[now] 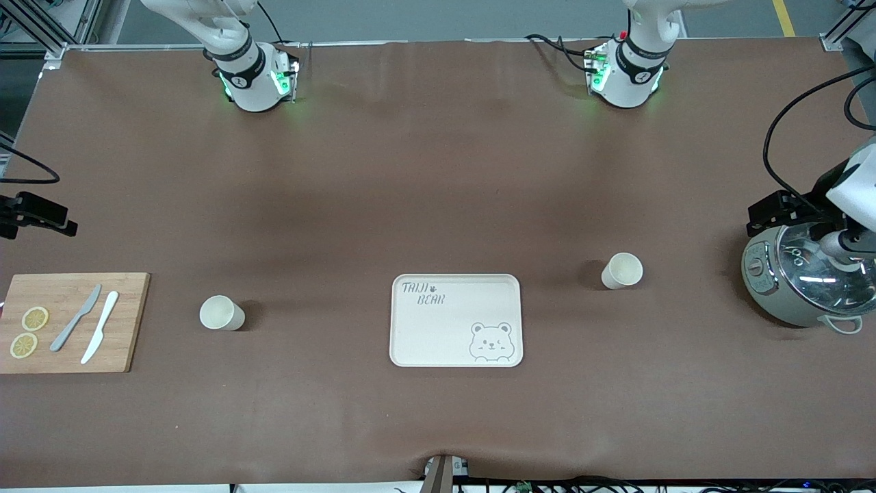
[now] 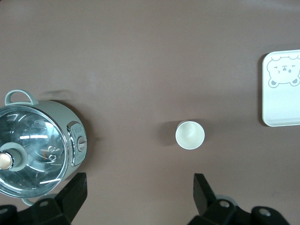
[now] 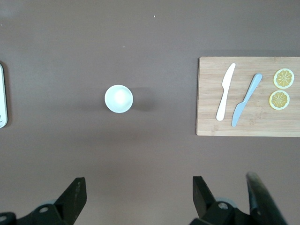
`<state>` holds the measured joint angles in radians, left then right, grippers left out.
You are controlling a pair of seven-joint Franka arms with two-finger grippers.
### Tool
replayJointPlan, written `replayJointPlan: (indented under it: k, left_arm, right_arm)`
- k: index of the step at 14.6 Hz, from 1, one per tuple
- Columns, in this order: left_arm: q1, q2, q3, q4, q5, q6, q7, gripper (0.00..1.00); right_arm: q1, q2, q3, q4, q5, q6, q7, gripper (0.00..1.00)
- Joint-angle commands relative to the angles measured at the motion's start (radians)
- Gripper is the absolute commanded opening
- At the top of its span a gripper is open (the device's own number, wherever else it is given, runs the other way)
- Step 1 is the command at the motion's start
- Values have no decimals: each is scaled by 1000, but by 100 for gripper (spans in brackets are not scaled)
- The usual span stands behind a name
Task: Place white IKEA cup upright on tray with both arms
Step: 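Reach the left gripper down to the white cup beside the pot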
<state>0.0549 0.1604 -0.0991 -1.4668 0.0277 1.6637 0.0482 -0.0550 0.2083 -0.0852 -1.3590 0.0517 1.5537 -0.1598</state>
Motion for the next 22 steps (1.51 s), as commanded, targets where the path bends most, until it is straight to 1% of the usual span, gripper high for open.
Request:
replayJointPlan:
  k: [1,3,4,6,7,8,10,11,14,16,18,20,21,22]
  left_arm:
    - [-3,2,-2,10,24,10,-2,100]
    - [-7,2,-5,-4,24,16,-4,100]
    - [-12,1,-11,-53,26,49,-2,100]
    - [-12,-33,-40,-195,24,176,-10,100]
    - [-6,-44,-45,-243,23,209,-21,100]
    - [-3,-48,-45,-274,21,215,-22,100]
    - [-1,-42,-45,-305,15,217,-22,100]
    - [-1,-32,-45,-314,9,218,-22,100]
    - [-3,48,-45,-334,9,269,-22,100]
    - [5,77,-42,-386,9,342,-22,100]
    - [42,102,-45,-444,9,428,-16,100]
    - [63,116,-45,-527,9,549,-13,100]
    - [87,132,-45,-544,9,595,-13,100]
    - [88,152,-45,-546,9,608,-13,100]
  right_arm:
    - [-19,-4,18,-2,-6,5,8,100]
    - [-19,-4,18,-2,-6,5,8,100]
    - [-19,-4,18,-2,-6,3,8,100]
    - [-19,-4,18,-2,-6,5,8,100]
    - [-19,-4,18,-2,-4,5,8,100]
    - [-19,-4,18,-2,-3,6,8,100]
    - [-17,-3,18,-2,-3,8,8,100]
    - [-17,-3,18,-3,-1,9,8,100]
    - [-16,-3,18,-3,-1,9,8,100]
    - [-13,0,18,-3,2,12,11,100]
    - [-9,8,19,-3,0,12,16,100]
    - [-22,14,21,-3,13,17,9,100]
    - [-20,16,21,-3,29,20,11,100]
    - [-23,17,19,-3,51,31,11,100]
